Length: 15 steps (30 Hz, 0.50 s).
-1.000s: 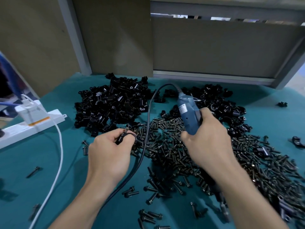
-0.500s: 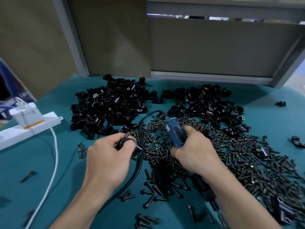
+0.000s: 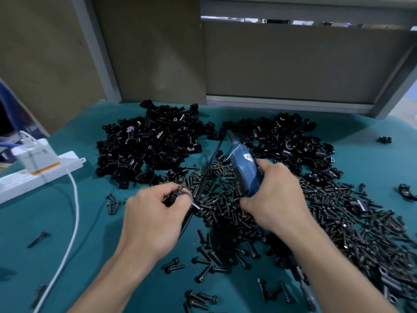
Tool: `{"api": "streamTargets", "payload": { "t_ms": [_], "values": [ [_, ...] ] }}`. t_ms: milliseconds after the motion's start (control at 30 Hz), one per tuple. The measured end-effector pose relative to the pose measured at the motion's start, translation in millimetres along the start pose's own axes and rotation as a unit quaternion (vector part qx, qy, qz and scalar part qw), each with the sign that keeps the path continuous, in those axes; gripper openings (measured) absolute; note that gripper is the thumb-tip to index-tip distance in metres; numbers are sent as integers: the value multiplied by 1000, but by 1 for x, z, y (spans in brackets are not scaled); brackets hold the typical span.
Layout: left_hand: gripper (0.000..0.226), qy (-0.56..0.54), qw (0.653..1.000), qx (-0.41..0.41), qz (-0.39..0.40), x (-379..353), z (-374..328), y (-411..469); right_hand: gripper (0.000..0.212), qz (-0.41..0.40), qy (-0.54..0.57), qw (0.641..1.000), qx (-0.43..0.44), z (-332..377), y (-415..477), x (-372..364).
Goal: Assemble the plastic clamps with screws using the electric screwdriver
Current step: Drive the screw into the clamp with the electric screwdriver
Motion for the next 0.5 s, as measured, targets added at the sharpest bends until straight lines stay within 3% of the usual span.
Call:
{"api": "streamTargets", "payload": {
  "t_ms": [67,200,333,500],
  "values": [
    [14,-9,1000,-8,23,-4,-3,-1,47,-10,9,1000,-1,3,-3,-5],
    [11,-15,999,-19,40,-8,-6,-1,73,83,46,994,-49,-1,-2,-26],
    [10,-4,999,-21,42,-8,-3,0,84,142,108,982,-60,0,-4,-32],
    [31,0,997,-14,77,-17,2,1,75,95,68,993,0,6,-10,-27]
  ]
}}
Point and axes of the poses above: each hand's wrist, its own y-axis towards the middle knuckle, its own x-axis out of the back of the hand, z = x × y, the point moved 8 cm from there along y, towards the middle knuckle, and after that the axes turned 13 degrees about -x, right-handed, at the moved point
